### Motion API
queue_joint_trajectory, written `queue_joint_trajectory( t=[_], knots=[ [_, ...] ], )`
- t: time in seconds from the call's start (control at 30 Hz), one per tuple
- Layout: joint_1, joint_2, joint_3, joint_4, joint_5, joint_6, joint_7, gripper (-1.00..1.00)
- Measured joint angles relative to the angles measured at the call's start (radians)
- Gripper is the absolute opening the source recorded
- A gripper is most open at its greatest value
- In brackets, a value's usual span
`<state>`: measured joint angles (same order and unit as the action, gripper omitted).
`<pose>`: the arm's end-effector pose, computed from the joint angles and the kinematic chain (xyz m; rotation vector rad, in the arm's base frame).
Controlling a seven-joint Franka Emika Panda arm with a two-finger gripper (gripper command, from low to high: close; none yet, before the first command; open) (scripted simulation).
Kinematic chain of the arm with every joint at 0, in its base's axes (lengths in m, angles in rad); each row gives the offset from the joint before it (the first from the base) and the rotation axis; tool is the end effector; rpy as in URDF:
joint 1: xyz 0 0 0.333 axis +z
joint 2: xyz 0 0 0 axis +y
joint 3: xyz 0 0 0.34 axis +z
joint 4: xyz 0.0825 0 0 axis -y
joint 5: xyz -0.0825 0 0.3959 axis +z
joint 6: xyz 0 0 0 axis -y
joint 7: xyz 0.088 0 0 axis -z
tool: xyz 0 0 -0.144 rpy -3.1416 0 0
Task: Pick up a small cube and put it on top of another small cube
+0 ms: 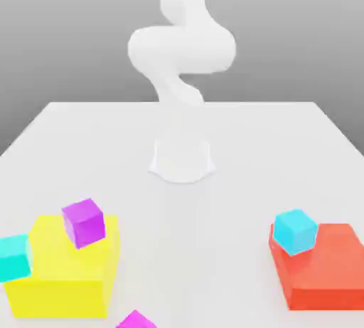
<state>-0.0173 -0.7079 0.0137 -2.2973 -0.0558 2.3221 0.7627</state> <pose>0.4007 -0.0023 0.6720 -2.5639 0.9999 -1.0139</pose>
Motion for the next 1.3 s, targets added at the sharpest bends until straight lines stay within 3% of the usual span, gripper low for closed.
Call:
queue_joint_trajectory(
  t=[0.27,0.5,0.8,1.0,1.13,1.17,1.3],
  knots=[
    [-0.036,0.301,0.005,0.010,-0.154,0.067,-0.142,0.00],
    [-0.052,0.555,-0.023,0.017,-0.210,0.132,-0.317,0.00],
    [-0.100,0.862,-0.024,0.018,-0.135,0.238,-0.643,0.00],
    [-0.190,1.048,0.056,0.017,-0.027,0.312,-0.901,0.00],
    [-0.196,1.192,0.058,0.043,-0.029,0.416,-0.925,0.00],
    [-0.193,1.221,0.053,0.049,-0.033,0.438,-0.924,-1.00],
    [-0.193,1.221,0.054,0.049,-0.033,0.437,-0.923,-1.00]
  ],
)
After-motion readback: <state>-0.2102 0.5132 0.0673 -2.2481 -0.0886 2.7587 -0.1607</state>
